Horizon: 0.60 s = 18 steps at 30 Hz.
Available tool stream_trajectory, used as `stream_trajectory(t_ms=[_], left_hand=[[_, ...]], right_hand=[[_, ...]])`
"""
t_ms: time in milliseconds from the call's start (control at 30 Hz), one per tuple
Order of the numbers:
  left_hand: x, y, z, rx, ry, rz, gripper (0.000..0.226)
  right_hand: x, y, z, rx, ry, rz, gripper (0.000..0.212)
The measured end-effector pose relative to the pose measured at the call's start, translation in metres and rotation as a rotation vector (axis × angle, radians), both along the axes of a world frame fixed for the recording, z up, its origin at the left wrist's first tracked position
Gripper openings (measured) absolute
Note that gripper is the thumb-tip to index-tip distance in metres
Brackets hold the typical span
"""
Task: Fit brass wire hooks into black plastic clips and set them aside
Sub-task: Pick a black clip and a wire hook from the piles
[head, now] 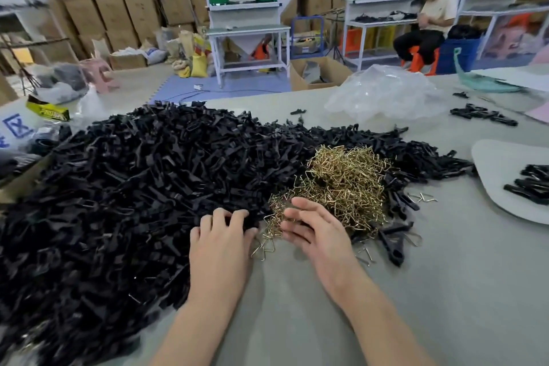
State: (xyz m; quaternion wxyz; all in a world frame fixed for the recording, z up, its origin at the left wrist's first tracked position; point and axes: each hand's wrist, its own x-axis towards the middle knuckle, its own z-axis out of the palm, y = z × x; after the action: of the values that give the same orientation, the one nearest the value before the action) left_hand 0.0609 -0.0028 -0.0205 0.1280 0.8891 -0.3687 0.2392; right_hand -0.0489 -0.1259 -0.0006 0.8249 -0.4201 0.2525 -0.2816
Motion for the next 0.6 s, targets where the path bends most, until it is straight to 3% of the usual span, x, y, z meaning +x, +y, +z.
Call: stream_trajectory(t_ms=[367,533,600], left_hand=[[-0.002,0.001,0.003,-0.191,0.017,-0.016,0.012],[-0.007,0.006,0.011,-0.520,0.360,-0.110,0.024],[-0.010,0.007,0.018,-0.719,0.536,-0.207,0.016]], right_hand=[[0.000,0.002,-0.003,-0.064,0.033,0.054,0.023],[-0.001,0.005,-0.004,-0.151,0.048,0.087,0.022],[-0.001,0.006,-0.005,-0.202,0.042,0.111,0.021]])
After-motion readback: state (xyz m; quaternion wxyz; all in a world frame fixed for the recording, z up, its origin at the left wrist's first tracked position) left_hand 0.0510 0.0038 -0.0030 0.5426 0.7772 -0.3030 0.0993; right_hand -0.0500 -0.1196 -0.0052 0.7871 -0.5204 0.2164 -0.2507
